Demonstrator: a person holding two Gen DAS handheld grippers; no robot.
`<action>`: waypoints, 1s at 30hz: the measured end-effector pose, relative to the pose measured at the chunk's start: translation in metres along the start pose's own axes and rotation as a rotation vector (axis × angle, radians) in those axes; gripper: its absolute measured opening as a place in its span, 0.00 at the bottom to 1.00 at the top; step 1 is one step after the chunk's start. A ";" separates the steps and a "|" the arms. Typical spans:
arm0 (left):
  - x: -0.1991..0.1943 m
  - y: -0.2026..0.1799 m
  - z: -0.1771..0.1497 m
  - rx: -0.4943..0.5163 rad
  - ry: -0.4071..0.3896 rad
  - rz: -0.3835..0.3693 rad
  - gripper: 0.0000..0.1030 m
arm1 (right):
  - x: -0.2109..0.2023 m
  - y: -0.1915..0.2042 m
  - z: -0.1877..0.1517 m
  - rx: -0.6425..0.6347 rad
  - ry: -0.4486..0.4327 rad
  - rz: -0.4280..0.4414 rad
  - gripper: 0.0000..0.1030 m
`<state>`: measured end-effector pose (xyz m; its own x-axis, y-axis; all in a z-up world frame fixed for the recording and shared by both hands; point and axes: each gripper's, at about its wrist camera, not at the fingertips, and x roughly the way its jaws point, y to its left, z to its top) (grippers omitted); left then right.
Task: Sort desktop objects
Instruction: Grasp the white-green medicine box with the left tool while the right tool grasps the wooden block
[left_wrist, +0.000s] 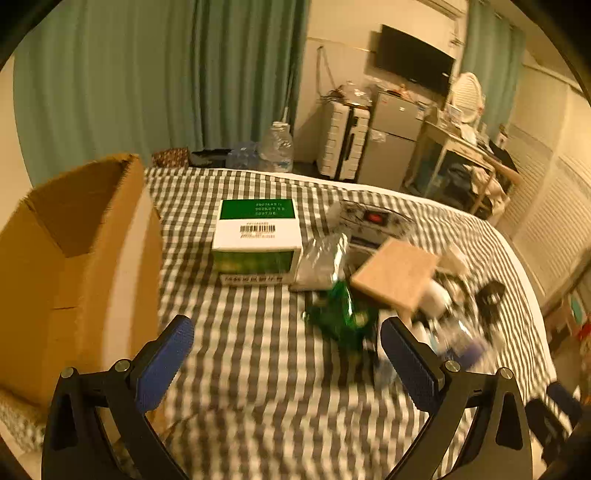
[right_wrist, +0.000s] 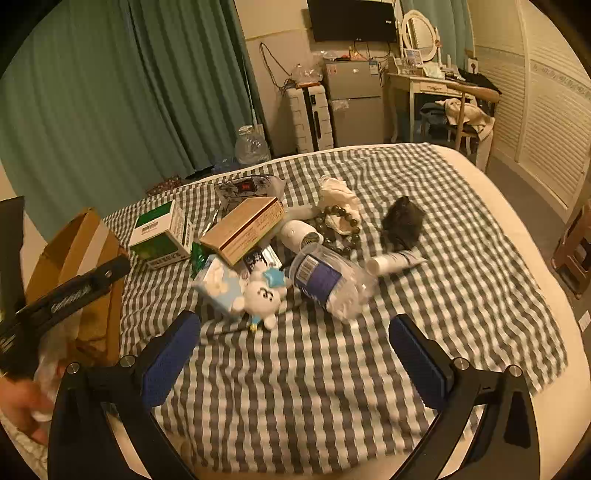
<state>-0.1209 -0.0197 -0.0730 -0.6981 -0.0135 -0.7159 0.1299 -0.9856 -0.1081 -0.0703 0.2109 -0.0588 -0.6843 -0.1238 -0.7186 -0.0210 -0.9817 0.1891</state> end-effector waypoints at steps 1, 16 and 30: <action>0.011 0.001 0.006 -0.011 0.004 0.007 1.00 | 0.007 0.001 0.005 0.006 0.005 0.005 1.00; 0.114 0.020 0.040 -0.015 0.011 0.108 1.00 | 0.131 0.032 0.083 0.142 0.123 0.093 1.00; 0.150 0.047 0.048 -0.077 -0.006 -0.018 0.97 | 0.184 0.062 0.074 0.183 0.226 0.102 0.59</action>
<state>-0.2534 -0.0763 -0.1517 -0.7050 0.0024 -0.7092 0.1710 -0.9699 -0.1733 -0.2510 0.1380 -0.1297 -0.5109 -0.2695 -0.8163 -0.1055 -0.9227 0.3707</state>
